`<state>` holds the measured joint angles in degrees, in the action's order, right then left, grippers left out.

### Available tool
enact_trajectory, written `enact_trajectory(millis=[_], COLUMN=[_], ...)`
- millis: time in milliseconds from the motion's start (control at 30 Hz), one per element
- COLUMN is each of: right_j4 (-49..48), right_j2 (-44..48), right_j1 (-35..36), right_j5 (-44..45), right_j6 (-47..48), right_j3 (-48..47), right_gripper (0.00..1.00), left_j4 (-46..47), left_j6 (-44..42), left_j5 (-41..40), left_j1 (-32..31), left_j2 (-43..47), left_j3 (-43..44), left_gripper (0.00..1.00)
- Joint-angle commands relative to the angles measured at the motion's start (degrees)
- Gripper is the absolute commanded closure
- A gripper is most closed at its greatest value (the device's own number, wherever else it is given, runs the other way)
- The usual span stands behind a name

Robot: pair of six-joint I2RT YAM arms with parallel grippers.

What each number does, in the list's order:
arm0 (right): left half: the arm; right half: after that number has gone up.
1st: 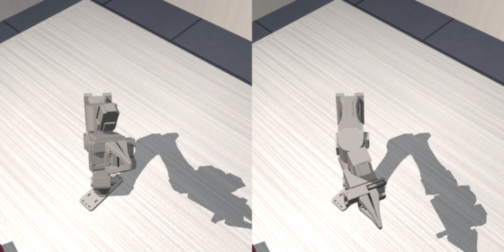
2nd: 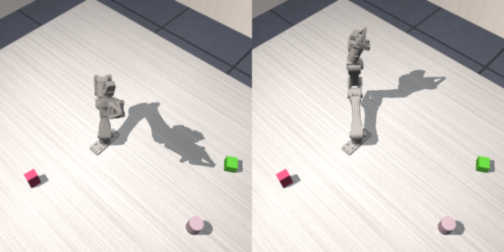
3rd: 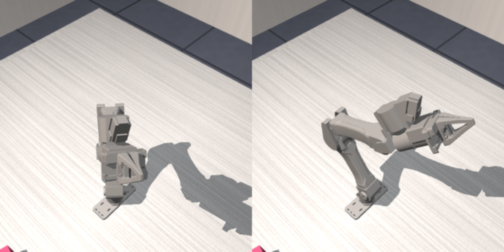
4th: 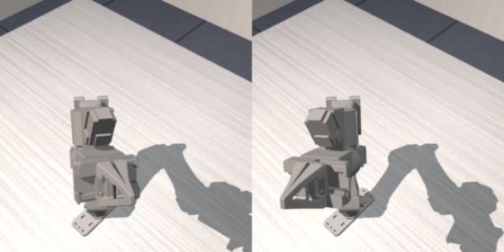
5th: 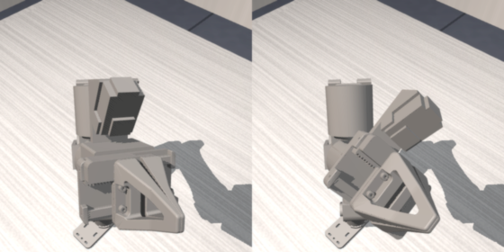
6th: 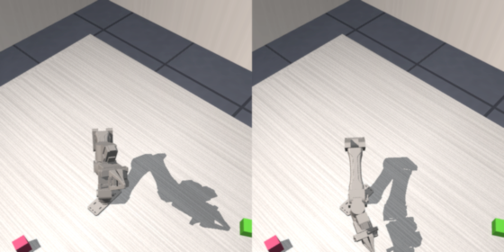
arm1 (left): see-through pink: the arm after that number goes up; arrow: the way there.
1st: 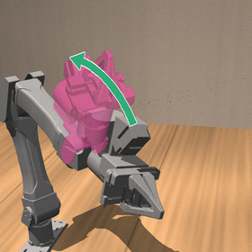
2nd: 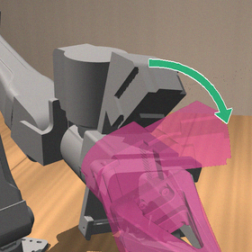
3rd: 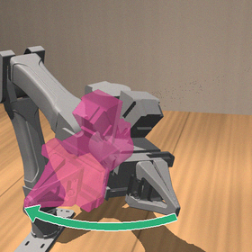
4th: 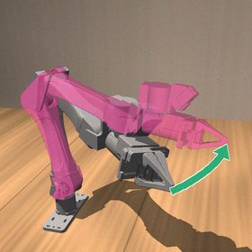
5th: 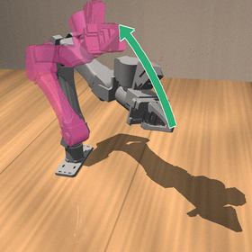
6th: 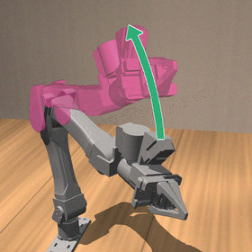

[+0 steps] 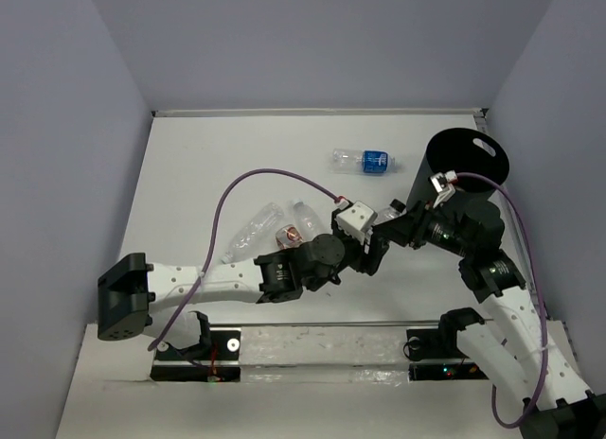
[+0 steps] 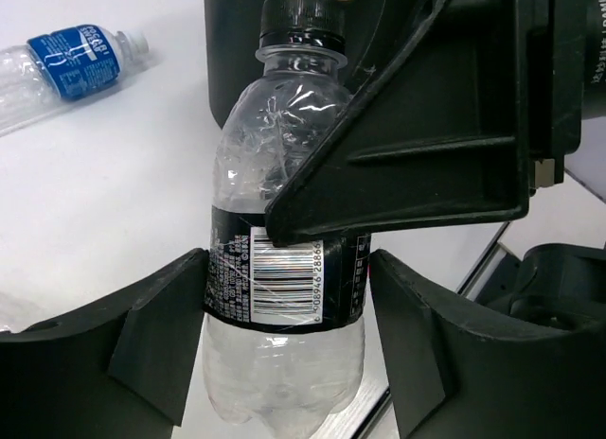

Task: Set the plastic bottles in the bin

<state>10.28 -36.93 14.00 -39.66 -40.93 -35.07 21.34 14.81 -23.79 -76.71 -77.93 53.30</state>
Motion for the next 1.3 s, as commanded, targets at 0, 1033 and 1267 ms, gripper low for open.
enact_trajectory(millis=[0, 1033, 1267], right_j4=[-2.90, 4.48, 10.71], right_j2=[-0.51, -24.69, -24.34], right_j1=[0.50, -8.20, -8.20], right_j5=[7.31, 73.78, 67.79], right_j6=[1.46, 27.75, 26.51], right_j3=[-2.89, -33.66, -35.85], right_gripper=[0.74, 0.82, 0.18], left_j4=[4.50, -19.59, -17.65], left_j6=[1.27, 20.08, 22.20], left_j5=[-1.43, -6.36, -3.37], left_j1=[0.07, 14.65, 18.61], left_j2=[4.70, 19.67, 7.21], left_j3=[-0.12, -11.21, -3.65], left_gripper=[0.17, 0.01, 0.01])
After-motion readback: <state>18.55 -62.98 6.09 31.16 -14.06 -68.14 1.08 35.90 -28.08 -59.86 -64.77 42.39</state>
